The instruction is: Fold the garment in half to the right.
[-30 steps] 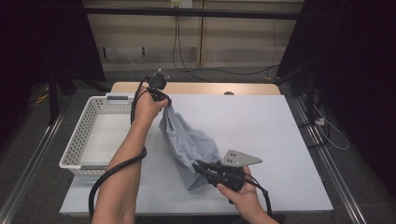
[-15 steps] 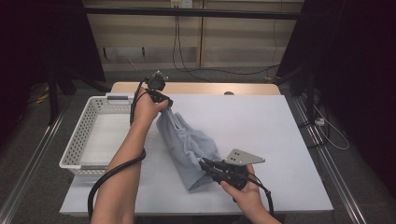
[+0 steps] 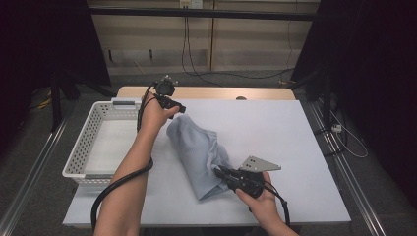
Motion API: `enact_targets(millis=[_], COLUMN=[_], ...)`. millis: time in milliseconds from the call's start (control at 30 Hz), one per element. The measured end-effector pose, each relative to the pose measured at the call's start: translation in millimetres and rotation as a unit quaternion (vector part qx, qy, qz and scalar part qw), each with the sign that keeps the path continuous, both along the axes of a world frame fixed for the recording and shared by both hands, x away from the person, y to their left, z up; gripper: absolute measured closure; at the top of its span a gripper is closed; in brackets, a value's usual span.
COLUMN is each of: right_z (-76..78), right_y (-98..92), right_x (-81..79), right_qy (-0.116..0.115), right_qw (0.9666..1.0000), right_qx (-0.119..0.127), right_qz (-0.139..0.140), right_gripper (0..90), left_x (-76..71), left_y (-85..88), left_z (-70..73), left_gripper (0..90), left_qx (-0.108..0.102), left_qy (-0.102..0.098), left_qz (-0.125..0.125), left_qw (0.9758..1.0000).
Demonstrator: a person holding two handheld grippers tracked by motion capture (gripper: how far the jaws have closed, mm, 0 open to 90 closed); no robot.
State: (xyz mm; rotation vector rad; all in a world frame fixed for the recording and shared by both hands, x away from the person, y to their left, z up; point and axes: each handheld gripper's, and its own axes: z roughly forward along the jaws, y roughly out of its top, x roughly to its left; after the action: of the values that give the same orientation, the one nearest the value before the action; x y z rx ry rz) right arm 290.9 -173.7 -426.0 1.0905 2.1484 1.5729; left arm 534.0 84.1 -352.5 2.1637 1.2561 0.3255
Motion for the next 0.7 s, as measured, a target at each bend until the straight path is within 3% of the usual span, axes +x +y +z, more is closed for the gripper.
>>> enact_targets(millis=[700], right_z=[-6.8], right_y=[-6.4], right_x=[3.1], right_qy=[0.018], right_qw=[0.9992], right_qx=[-0.031], right_qz=[-0.016], right_gripper=[81.0], left_x=[-13.7], left_y=[-2.3], left_z=[-0.2], left_gripper=[27.4], left_qx=[-0.008], left_qy=[-0.005], left_qz=[-0.018], left_qw=[0.9998])
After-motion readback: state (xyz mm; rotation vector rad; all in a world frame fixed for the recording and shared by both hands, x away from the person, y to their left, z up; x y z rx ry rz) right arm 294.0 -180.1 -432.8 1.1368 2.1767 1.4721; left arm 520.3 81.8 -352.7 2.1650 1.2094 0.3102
